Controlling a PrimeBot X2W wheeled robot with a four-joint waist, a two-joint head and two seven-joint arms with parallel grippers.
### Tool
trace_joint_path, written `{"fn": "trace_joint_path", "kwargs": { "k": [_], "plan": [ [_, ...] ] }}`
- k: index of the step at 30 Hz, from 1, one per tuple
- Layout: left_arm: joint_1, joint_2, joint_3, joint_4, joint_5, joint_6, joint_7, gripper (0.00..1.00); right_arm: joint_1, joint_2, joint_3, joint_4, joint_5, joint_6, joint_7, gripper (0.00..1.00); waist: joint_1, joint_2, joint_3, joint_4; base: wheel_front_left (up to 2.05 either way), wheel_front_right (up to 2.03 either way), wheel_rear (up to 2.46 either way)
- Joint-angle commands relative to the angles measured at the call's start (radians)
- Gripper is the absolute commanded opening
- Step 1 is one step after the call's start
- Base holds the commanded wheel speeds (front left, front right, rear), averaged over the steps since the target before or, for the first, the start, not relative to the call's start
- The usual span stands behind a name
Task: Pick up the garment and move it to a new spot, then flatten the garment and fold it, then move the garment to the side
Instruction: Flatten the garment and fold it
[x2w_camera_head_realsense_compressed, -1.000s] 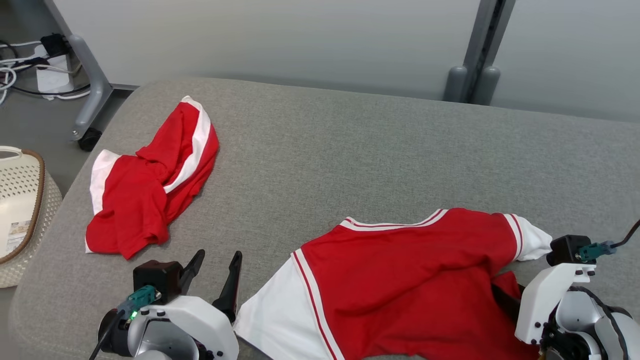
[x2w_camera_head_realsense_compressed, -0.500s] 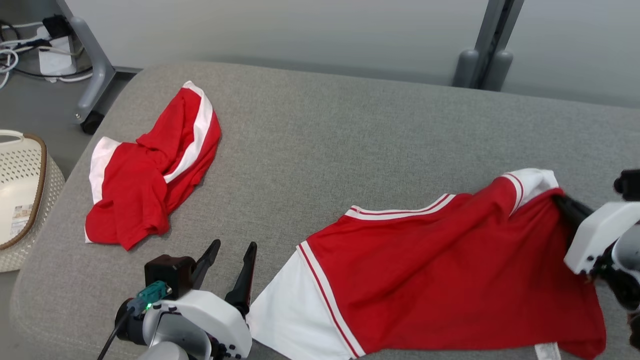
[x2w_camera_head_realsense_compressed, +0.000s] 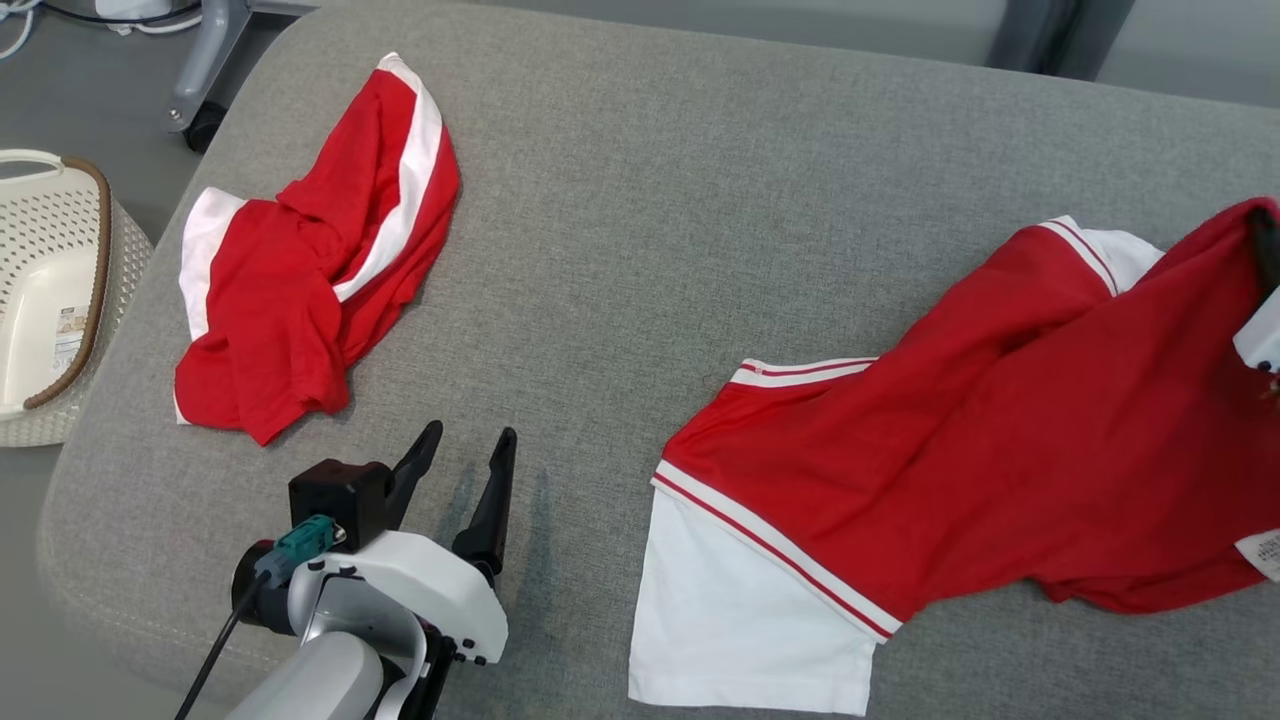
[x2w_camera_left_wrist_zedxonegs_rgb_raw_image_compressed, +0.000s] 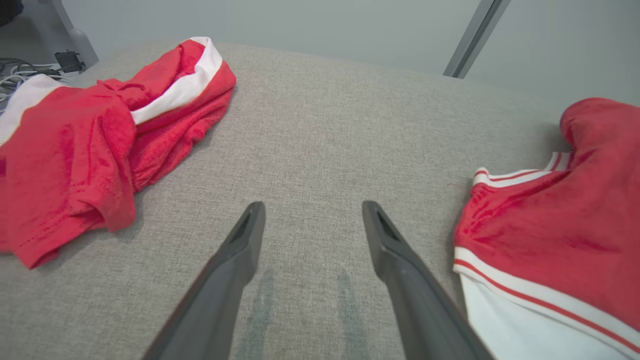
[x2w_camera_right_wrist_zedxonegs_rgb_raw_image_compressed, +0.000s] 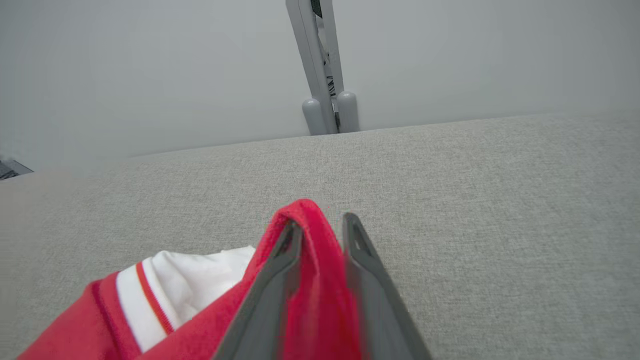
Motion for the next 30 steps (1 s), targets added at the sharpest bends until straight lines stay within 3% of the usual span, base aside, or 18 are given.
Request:
{"fn": "trace_joint_path", "kwargs": {
  "k": [1, 9, 16, 24, 30],
  "plan": [
    [-0.004, 0.003, 0.003, 0.004, 0.002, -0.002, -0.007, 1.0, -0.015, -0.003, -0.002, 0.013, -0.01, 0.002, -0.034, 1.0, 0.0, 0.0, -0.026, -0.018, 0.0, 0.0, 0.0],
    [0.048, 0.02, 0.016, 0.017, -0.018, 0.011, -0.024, 1.0, 0.117, 0.039, 0.058, -0.026, 0.007, 0.002, -0.191, 1.0, 0.0, 0.0, -0.154, -0.11, 0.0, 0.0, 0.0],
    [0.11, 0.042, 0.038, -0.007, -0.027, 0.037, -0.06, 1.0, 0.34, 0.055, -0.002, -0.173, 0.016, 0.002, -0.275, 1.0, 0.0, 0.0, -0.24, -0.175, 0.0, 0.0, 0.0],
    [0.189, 0.078, 0.097, -0.049, 0.0, 0.062, -0.135, 1.0, 0.658, 0.162, -0.125, -0.501, -0.073, 0.002, -0.348, 1.0, 0.0, 0.0, -0.3, -0.215, 0.0, 0.0, 0.0],
    [0.239, 0.057, 0.186, -0.092, 0.065, 0.054, -0.155, 1.0, 0.839, 0.243, -0.163, -0.748, -0.148, 0.002, -0.369, 1.0, 0.0, 0.0, -0.307, -0.233, 0.0, 0.0, 0.0]
  ]
}}
